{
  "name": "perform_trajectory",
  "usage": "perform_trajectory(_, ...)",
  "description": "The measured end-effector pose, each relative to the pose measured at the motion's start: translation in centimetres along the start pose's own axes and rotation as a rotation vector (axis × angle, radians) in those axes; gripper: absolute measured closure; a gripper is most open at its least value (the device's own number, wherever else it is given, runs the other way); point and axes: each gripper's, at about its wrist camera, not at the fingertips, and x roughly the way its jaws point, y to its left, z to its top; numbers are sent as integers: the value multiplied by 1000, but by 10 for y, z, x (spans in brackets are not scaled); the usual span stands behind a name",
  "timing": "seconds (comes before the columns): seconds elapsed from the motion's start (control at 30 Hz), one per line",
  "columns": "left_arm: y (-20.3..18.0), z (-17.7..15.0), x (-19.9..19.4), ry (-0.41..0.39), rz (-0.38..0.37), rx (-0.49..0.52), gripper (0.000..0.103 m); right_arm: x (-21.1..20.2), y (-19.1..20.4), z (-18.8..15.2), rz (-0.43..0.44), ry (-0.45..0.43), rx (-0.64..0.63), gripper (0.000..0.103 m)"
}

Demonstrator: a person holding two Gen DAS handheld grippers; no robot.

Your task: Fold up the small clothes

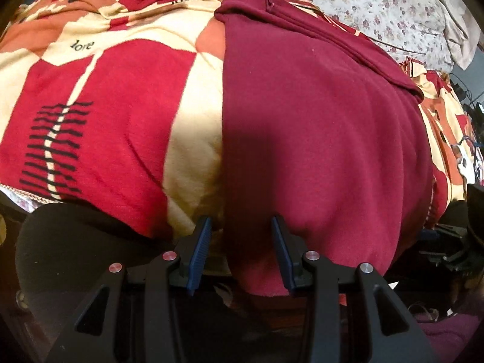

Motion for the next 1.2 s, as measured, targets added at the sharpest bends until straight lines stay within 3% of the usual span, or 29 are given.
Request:
perform_trajectory(0.17, -2, 1, 7, 21, -1, 8, 83, 1, 6, 0, 28, -16, -34, 30)
perform_trajectory(0.47, -1, -1, 12, 28, -17, 6, 80, 16, -8, 1, 92, -45, 48, 34)
perform_trajectory(0.57, 0, -1, 14, 42, -30, 1, 78, 23, -8, 2, 89, -59, 53, 65)
perform_trajectory(0.63, 2, 0, 14, 47, -40, -9, 78, 23, -6, 2, 49, -73, 35, 95)
perform_trajectory(0.77, 6, -2, 16, 67, -57, -26, 78, -5, 2, -5, -3, -123, -48, 95)
perform_trajectory(0.87, 2, -2, 17, 74, -43, -13, 76, -24, -8, -7, -21, -137, -30, 96)
perform_trajectory(1.1, -3, -3, 19, 66, -27, 2, 73, -19, -8, -6, -14, -112, -26, 95)
perform_trajectory(1.2, 2, -4, 18, 67, -50, -18, 84, -14, -7, -6, -8, -109, -24, 92)
